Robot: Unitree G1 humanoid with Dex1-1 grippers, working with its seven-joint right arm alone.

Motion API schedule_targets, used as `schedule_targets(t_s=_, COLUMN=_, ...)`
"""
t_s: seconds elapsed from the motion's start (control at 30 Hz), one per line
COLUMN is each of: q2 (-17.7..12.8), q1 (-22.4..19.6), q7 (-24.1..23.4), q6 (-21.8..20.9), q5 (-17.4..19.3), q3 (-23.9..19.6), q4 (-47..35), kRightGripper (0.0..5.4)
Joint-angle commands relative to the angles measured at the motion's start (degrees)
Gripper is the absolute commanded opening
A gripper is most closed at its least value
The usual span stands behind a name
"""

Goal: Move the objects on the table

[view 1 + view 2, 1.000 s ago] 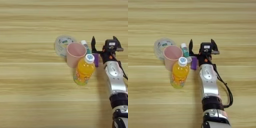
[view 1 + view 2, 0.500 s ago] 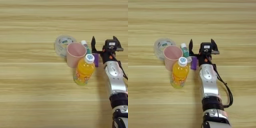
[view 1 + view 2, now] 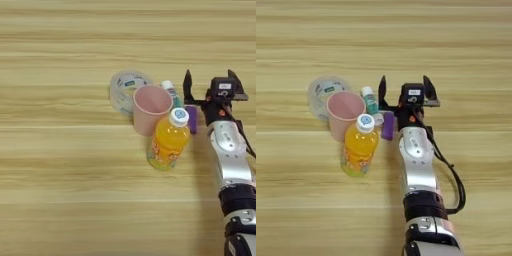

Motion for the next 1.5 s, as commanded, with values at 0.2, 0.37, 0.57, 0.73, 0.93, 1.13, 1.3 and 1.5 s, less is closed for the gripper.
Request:
schedule_targets(t_s=0.2, q2=-1.17, q1=1.47, q7=-0.26, q6=0.86, q5=0.08, q3=-0.02, q4=-16.8, kRightGripper=5.38)
schedule_targets(t_s=0.37, q2=-0.73, q1=5.78, q7=0.1, q6=3.87, q5=0.73, q3=0.0, q4=-25.87, kRightGripper=5.38)
schedule_targets(t_s=0.57, q2=-0.29, q1=9.77, q7=1.08, q6=7.86, q5=2.79, q3=-0.14, q4=-33.36, kRightGripper=5.38)
schedule_targets(t_s=0.73, q2=-0.26, q1=12.88, q7=2.58, q6=11.64, q5=5.87, q3=-0.25, q4=-41.43, kRightGripper=5.38)
schedule_targets(t_s=0.93, q2=-1.59, q1=17.29, q7=5.55, q6=17.26, q5=9.81, q3=-0.81, q4=-49.89, kRightGripper=5.38)
schedule_targets(t_s=1.13, q2=-3.15, q1=21.33, q7=10.66, q6=17.54, q5=13.0, q3=-1.16, q4=-53.14, kRightGripper=5.38)
schedule_targets(t_s=1.3, q2=-3.47, q1=22.81, q7=14.19, q6=14.82, q5=15.07, q3=-1.89, q4=-54.34, kRightGripper=5.38)
schedule_targets(t_s=1.5, q2=-3.36, q1=26.12, q7=18.98, q6=12.51, q5=17.45, q3=-0.29, q4=-56.87, kRightGripper=5.38)
